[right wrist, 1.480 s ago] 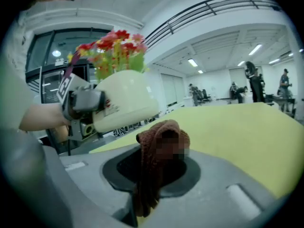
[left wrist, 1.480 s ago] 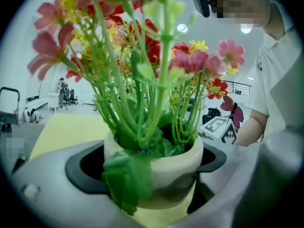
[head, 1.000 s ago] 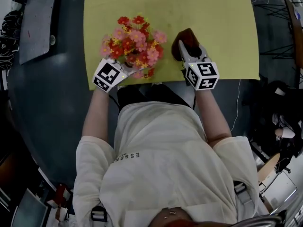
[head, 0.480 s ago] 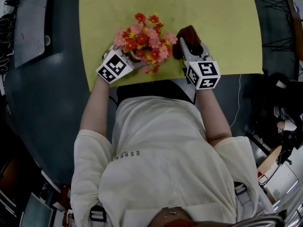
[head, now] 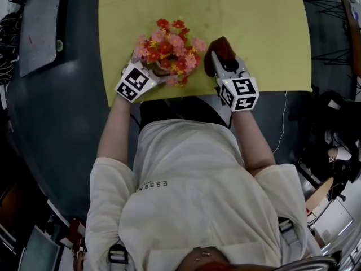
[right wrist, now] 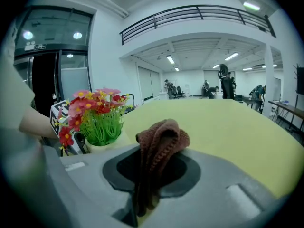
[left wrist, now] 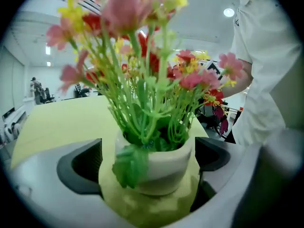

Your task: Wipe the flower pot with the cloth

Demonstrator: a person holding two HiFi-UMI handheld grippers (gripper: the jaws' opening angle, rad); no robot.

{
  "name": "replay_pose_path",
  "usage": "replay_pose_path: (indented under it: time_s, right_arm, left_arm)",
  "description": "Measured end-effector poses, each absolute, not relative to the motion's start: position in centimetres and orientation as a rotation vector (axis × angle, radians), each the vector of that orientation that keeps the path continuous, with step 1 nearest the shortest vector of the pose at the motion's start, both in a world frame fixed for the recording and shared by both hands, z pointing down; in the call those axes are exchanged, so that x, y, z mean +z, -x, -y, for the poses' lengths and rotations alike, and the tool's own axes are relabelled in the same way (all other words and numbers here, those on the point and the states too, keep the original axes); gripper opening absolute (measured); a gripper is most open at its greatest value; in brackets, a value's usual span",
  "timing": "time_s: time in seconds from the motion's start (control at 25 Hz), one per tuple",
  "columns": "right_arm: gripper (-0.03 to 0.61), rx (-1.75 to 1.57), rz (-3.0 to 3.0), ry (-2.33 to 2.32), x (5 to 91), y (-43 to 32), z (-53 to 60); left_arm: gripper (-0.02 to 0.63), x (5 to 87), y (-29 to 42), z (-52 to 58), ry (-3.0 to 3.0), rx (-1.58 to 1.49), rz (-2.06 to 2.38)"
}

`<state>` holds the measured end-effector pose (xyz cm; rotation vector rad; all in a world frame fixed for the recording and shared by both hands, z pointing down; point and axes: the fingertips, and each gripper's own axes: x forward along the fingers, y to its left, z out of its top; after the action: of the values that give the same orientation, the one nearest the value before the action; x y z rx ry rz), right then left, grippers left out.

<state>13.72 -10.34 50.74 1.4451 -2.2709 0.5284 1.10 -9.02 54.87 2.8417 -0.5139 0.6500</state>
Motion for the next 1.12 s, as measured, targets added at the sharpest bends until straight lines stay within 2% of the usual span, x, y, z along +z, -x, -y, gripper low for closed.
replay_pose_path:
  time_s: [0.2,0.36,0.48,0.52,0.8,1.12]
  right_arm:
    - [0.058,0.541,2.289,-1.407,49.8,-13.7,9.9]
    - [0.058,0.513,2.313,-1.403,48.2,-14.2,9.9]
    - [0.058,0.48,2.339,-1.385,47.6,-14.3,9.6]
    - [0.058,0.472,2.344,-1.376,47.6,-14.4,9.3]
    - [0.058,0.469,2.4,-1.26,47.7,-14.0,6.7]
    - [0.058,0.33,2.434,-1.245,46.1,-12.5,2.5]
  left_arm:
    - [0.6,51.1,2.7,8.8,-2.819,0.57,0.884]
    - [0.325,47.9,7.1,8.7,-2.709,0.504,1.332]
    - [0.036,45.6,9.5,8.4,-2.584,0.433,1.632]
    - [0.009,44.9,9.6,7.8,-2.553,0.406,1.679]
    - [0.009,41.3,9.8,4.8,-2.339,0.197,1.816]
    - [0.009,38.9,7.6,0.8,-2.473,0.176,1.777]
